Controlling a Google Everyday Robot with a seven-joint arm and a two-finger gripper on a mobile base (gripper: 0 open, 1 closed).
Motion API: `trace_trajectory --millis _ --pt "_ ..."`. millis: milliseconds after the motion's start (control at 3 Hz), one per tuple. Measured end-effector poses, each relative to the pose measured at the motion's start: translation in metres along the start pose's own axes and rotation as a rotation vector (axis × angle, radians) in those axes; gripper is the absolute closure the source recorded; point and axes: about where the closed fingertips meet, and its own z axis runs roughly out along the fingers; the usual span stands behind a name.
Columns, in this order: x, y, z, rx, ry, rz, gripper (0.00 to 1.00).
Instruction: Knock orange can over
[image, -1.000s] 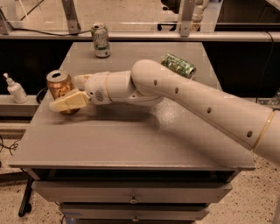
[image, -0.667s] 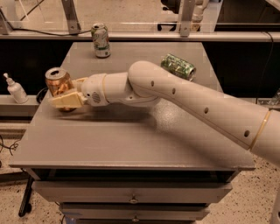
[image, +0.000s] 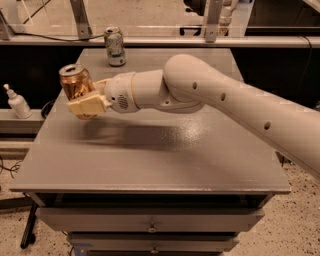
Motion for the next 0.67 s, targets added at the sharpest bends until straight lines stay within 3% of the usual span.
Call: trace_trajectory --millis 333,667 --pt "-0.035 0.006 -0.030 0.033 0.107 -0.085 1.00" --pt "-0.047 -0.005 -0.053 0.058 0.311 -0.162 1.00"
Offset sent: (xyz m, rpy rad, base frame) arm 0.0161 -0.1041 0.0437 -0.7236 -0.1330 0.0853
